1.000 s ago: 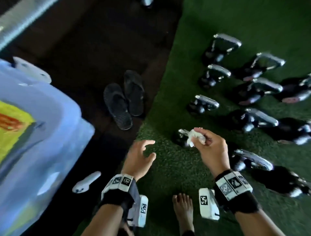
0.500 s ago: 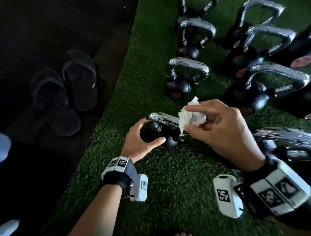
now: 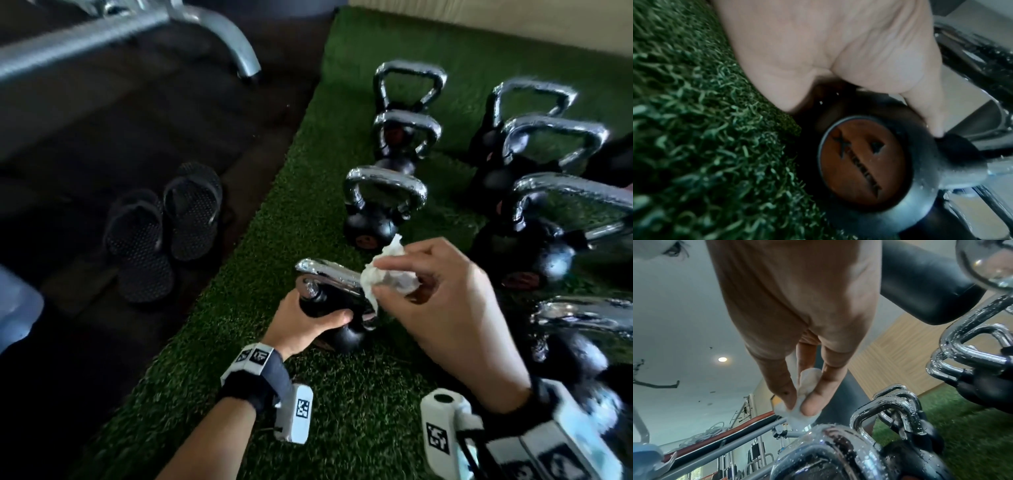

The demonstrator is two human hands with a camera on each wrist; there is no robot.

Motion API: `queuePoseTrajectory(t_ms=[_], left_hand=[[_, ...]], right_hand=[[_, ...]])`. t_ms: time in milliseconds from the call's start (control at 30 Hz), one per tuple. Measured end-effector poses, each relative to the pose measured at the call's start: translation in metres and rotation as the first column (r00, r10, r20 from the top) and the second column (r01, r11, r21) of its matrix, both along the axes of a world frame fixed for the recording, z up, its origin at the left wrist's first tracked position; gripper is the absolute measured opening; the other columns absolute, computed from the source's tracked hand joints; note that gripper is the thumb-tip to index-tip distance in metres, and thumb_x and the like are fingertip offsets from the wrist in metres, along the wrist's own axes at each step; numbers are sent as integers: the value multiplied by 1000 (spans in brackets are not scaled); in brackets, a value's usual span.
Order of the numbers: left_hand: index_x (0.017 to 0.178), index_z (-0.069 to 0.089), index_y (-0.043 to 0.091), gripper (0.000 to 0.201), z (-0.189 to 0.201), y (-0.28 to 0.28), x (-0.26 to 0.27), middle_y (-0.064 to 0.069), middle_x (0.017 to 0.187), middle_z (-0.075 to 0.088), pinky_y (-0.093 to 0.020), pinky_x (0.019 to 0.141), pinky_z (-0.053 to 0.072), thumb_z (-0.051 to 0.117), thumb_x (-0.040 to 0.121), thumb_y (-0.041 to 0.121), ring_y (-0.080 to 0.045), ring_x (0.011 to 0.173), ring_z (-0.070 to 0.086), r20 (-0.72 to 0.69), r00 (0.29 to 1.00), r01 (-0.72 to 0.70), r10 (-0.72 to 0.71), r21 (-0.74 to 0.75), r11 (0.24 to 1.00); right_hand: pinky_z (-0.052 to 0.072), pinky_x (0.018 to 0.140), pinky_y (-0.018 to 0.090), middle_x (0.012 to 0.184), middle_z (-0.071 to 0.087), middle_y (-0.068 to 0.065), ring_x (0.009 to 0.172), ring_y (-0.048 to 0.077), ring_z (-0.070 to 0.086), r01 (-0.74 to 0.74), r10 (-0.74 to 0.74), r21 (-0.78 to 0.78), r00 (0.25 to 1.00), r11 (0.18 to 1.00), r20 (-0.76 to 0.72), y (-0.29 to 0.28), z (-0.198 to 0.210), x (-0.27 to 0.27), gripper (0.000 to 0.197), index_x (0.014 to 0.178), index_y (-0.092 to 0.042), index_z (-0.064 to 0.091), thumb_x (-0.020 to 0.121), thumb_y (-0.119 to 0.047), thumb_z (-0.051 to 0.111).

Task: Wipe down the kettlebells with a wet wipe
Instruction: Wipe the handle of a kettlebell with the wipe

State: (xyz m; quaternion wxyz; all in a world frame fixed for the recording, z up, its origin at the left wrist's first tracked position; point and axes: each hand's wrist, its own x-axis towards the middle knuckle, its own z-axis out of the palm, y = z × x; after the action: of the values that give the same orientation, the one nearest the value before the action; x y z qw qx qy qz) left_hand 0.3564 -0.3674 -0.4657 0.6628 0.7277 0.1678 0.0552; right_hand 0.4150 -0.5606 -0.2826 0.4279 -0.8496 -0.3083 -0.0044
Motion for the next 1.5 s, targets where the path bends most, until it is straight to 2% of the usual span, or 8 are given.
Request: queuePoseTrajectory(t_ms=[200,300,567,933,1067,1200,1300,1500], left_hand=[[116,73,26,47,7,-4,0,3,115,76,-35,101,53,88,73,38,-14,112,70,29,1000,-7,8,-53,999],[110,74,30,40,6,-7,-1,1,110,78,-22,88,54,87,72,39,-14,107,72,57,998,-23,28,-86,996],[97,76,35,28,0,-5,1,9,96,78,-14,76,51,87,74,47,-4,94,72,62,998,-12,19,-103,995],[116,72,29,48,0,-6,-1,2,112,77,-27,91,54,86,75,50,-16,110,72,80,996,-38,49,-138,990],[114,74,33,47,1,-9,-1,3,114,77,-24,91,54,88,72,47,-16,111,71,87,994,-51,67,-182,982],[117,73,27,42,2,-10,0,-2,119,75,-36,101,54,86,78,34,-21,116,69,105,993,-39,60,-199,979],[119,73,25,42,2,-10,-1,-2,121,74,-31,100,53,86,80,31,-20,118,68,115,992,-29,52,-196,980],[109,73,42,47,8,-10,-2,6,114,77,-18,86,55,90,67,52,-13,109,72,68,996,-50,65,-199,979]], right_hand=[[43,74,-1,100,63,-8,89,-4,62,-34,31,25,993,999,114,15,-6,-1,22,97,-22,81,76,-23,86],[51,78,12,98,65,-6,82,1,64,-108,107,2,984,994,143,24,-9,0,21,99,-15,81,78,-16,84],[54,71,37,81,63,1,79,23,57,-138,173,-178,964,974,200,32,-20,-2,6,80,-12,79,79,-6,81],[56,69,41,85,67,1,83,20,63,-148,184,-210,970,966,161,25,-21,6,7,89,-13,80,86,-8,76],[53,64,22,79,71,-4,69,9,66,-91,98,-55,984,994,146,-9,-32,10,19,90,-16,83,73,-8,87],[41,66,-1,86,73,-17,81,-5,66,0,-8,97,996,995,84,-21,-49,10,23,97,-21,82,75,-16,85],[45,67,0,90,73,-21,80,-6,68,26,-38,188,997,982,65,-23,-65,4,26,100,-23,81,74,-16,85],[56,77,14,98,77,-20,93,2,73,134,-18,332,944,934,-330,-40,-101,6,27,100,-36,79,75,-26,82]])
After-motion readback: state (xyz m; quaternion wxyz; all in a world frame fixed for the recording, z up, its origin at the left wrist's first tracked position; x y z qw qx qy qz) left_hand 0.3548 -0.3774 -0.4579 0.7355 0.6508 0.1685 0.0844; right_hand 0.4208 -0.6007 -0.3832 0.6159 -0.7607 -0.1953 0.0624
